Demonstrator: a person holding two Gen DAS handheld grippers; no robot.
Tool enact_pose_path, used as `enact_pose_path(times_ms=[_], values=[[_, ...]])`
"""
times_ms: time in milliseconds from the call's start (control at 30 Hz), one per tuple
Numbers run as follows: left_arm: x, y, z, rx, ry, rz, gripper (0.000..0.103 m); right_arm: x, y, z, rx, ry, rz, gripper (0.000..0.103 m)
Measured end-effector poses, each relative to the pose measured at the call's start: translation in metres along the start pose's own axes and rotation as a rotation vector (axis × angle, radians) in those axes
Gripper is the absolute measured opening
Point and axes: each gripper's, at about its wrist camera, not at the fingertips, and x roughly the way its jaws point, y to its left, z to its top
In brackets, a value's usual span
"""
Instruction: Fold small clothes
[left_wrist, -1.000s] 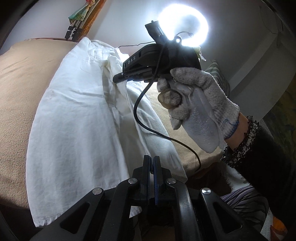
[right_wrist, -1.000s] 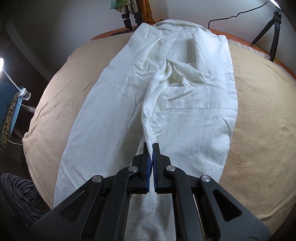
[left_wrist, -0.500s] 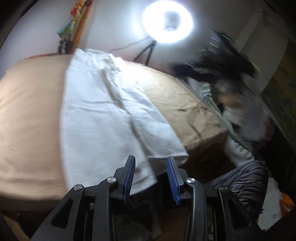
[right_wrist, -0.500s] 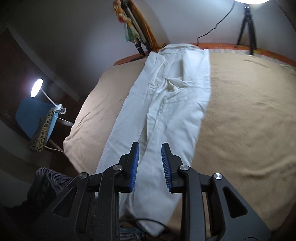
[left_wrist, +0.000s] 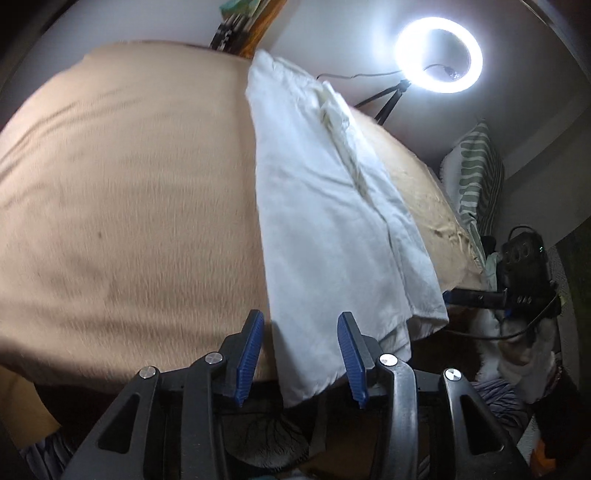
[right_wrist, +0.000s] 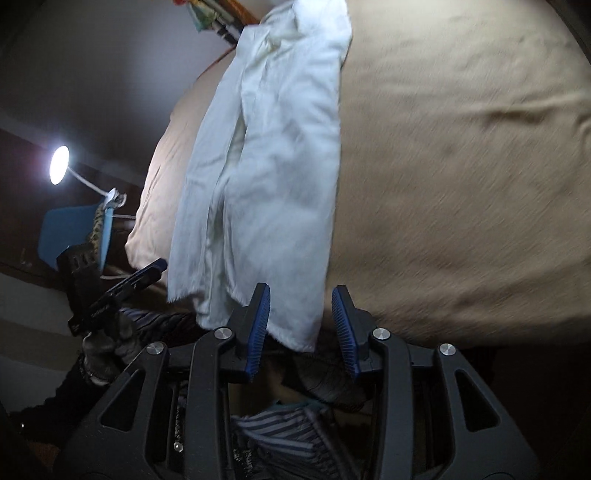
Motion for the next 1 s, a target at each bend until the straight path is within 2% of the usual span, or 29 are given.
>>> enact_pose_path(times_ms=[167, 233, 267, 300, 400, 500, 533, 600, 700, 733, 767, 800, 867, 933, 967, 1000], values=[[0.004, 0.002, -0.002, -0.020, 0.010, -0.042, 0.041, 0.010, 0.000, -0.003, -0.014, 0.021, 0.038, 0.038], [0.005, 0.003, -0.002, -0.033, 0.013, -0.057, 0.036, 0.009, -0.005, -0.004, 0.010, 0.015, 0.066, 0.034], [0.007, 0.001, -0.002, -0.026, 0.012, -0.053, 0.026, 0.010, -0.006, -0.004, 0.015, 0.017, 0.073, 0.027], [0.007, 0.000, -0.002, -0.014, 0.011, -0.047, 0.015, 0.011, -0.007, -0.004, 0.017, 0.017, 0.073, 0.013], [0.009, -0.001, -0.001, -0.019, -0.003, -0.063, 0.004, 0.009, 0.002, -0.003, -0.011, 0.009, 0.046, 0.007], [-0.001, -0.004, 0.000, -0.055, -0.024, -0.090, 0.000, -0.005, 0.013, -0.005, -0.028, -0.013, 0.040, 0.005], [-0.007, -0.006, 0.000, -0.065, -0.032, -0.108, 0.000, -0.014, 0.013, -0.006, -0.009, -0.022, 0.070, 0.004], [-0.017, -0.012, 0.000, -0.036, -0.060, -0.090, 0.000, -0.026, 0.007, -0.008, 0.011, -0.046, 0.119, 0.004], [-0.008, -0.016, -0.004, 0.011, -0.045, -0.054, 0.000, -0.014, -0.005, -0.012, 0.022, -0.022, 0.080, 0.004], [-0.002, -0.013, -0.006, -0.008, -0.022, -0.055, 0.005, -0.006, -0.009, -0.013, 0.030, 0.000, 0.070, 0.004], [0.001, -0.011, -0.006, -0.026, -0.002, -0.060, 0.022, -0.002, -0.009, -0.013, 0.028, 0.014, 0.056, 0.004], [0.002, -0.009, -0.008, -0.036, 0.006, -0.058, 0.031, -0.001, -0.006, -0.013, 0.003, 0.021, 0.031, 0.007], [-0.001, -0.010, -0.009, -0.017, -0.011, -0.041, 0.032, -0.005, 0.005, -0.012, -0.067, 0.023, -0.042, 0.009], [-0.003, -0.012, -0.008, 0.001, -0.011, -0.028, 0.033, -0.013, 0.017, -0.009, -0.126, -0.017, -0.120, 0.025], [-0.004, -0.011, -0.008, -0.003, -0.011, -0.027, 0.037, -0.017, 0.023, -0.009, -0.153, -0.037, -0.127, 0.027], [-0.004, -0.009, -0.008, -0.015, -0.008, -0.029, 0.039, -0.019, 0.028, -0.007, -0.168, -0.043, -0.118, 0.034]])
